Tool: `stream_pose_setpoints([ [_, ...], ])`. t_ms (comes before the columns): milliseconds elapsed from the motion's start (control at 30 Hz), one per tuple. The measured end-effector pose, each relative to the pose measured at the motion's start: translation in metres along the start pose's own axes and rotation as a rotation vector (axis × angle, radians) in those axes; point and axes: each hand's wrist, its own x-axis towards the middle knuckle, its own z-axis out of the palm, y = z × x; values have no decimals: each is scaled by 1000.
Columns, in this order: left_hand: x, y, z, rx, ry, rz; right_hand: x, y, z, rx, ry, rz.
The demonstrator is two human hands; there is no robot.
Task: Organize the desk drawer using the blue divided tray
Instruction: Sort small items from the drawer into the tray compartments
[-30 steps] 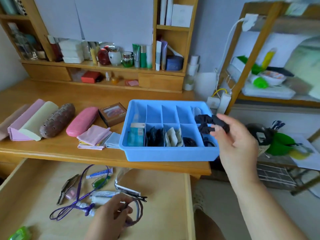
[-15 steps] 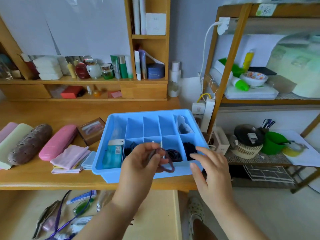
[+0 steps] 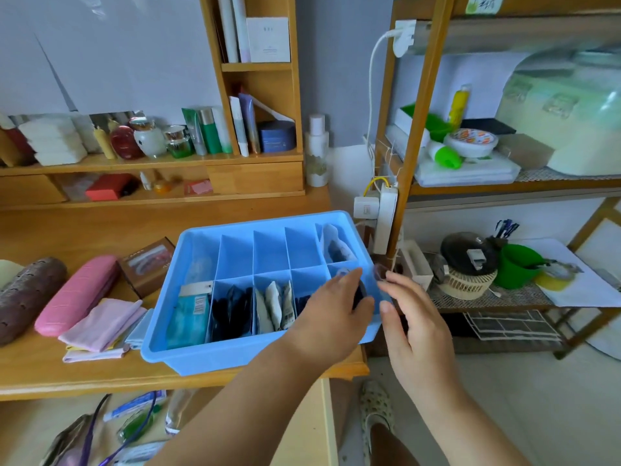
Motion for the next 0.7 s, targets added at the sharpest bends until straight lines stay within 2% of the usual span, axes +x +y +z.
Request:
stream_pose_setpoints([
  [100,-12,-7,6,386,115,75,16,2,5,-123,-238,70],
  [200,-17,-13,7,478,148,165,19,4,9,-148,-376,99],
  [267,-18,-15,4,519,124,194,17,5,11,-133,-386,80],
  [400,-6,-22,-10,485,76,214,28,12,-10,164,-337,228],
  [467,-4,-25,-11,481,26,220,32,17,-28,176,-259,229],
  [600,-8,-23,-8,620,48,326,18,17,-44,174,-283,266],
  [700,-8,-23,-8,626,33,342,0,14,-48,170,-275,298],
])
